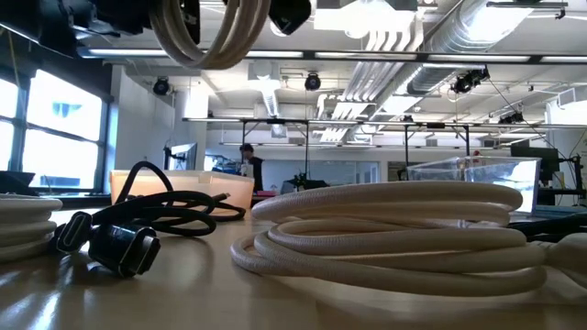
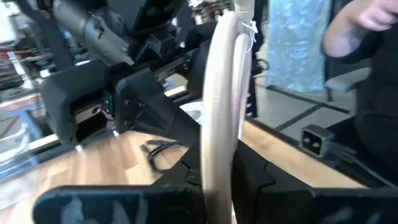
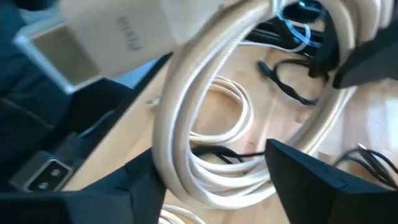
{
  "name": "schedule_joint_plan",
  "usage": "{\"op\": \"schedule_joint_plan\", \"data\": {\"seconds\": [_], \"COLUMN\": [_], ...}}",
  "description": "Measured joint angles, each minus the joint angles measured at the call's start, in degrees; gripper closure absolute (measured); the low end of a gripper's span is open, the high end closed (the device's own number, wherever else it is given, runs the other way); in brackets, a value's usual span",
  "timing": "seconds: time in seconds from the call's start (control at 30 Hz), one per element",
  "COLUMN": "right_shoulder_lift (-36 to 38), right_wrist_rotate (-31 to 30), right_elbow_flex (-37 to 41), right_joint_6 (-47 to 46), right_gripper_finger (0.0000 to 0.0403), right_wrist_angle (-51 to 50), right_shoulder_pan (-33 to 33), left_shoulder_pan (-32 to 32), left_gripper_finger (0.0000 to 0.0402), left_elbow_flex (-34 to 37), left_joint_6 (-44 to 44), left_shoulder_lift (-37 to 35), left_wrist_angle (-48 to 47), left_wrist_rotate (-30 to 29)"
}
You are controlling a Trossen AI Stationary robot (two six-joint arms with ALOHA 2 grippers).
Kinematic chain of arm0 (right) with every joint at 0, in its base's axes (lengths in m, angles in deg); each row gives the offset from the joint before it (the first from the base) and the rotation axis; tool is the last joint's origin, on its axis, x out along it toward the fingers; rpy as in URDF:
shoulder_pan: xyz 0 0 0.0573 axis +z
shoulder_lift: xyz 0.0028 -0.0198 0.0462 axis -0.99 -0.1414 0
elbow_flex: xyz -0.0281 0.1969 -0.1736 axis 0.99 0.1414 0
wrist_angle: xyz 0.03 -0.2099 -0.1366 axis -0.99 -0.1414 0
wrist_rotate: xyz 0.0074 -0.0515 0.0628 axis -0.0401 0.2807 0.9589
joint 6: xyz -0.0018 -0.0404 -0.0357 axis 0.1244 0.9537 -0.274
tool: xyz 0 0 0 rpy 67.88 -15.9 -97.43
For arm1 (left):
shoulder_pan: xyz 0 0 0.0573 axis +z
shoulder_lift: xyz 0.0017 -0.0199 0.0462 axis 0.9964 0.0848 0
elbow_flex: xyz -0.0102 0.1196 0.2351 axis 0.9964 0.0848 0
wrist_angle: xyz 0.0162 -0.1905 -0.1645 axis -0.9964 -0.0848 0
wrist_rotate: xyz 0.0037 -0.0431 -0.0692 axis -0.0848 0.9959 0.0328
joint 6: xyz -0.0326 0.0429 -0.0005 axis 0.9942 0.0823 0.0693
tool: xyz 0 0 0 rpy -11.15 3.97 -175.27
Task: Pick & Place USB Port
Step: Put the light brown hdmi cable into the orange bin
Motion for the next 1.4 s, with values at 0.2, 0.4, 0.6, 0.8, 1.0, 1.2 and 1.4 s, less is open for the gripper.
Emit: {"op": "schedule_joint_plan", "data": {"seconds": [0.2, 0.4, 0.6, 0.8, 1.0, 1.2, 1.4], "right_shoulder_lift": [0.2, 0.3, 0.4, 0.4, 0.4, 0.4, 0.4], "right_wrist_rotate": [-14.1, -30.2, -40.6, -44.9, -46.0, -46.0, -46.0], "right_elbow_flex": [-0.1, -0.1, -0.1, -0.1, -0.1, -0.1, -0.1], "right_joint_6": [-0.3, 0.5, 0.5, -2.7, -5.4, -5.4, -5.4], "right_gripper_finger": [0.0121, 0.0120, 0.0120, 0.0120, 0.0121, 0.0128, 0.0128], "right_wrist_angle": [-4.7, -10.1, -12.2, -13.7, -13.7, -13.7, -13.6], "right_shoulder_pan": [0.1, 0.2, 0.2, 0.1, 0.1, 0.0, 0.0], "left_shoulder_pan": [0.0, -0.1, 0.0, 0.0, 0.0, 0.4, 9.6], "left_gripper_finger": [0.0371, 0.0371, 0.0371, 0.0371, 0.0371, 0.0371, 0.0371], "left_elbow_flex": [0.0, -0.1, -0.1, 0.0, 0.0, 0.0, -7.9], "left_joint_6": [-1.9, -3.9, -6.2, -11.3, -21.2, -28.4, -29.8], "left_shoulder_lift": [-8.2, -19.0, -26.1, -28.7, -27.4, -25.4, -20.3], "left_wrist_angle": [-11.3, -26.8, -39.1, -46.9, -48.0, -46.1, -52.1], "left_wrist_rotate": [-9.2, -21.8, -37.5, -54.3, -71.1, -76.0, -69.3]}}
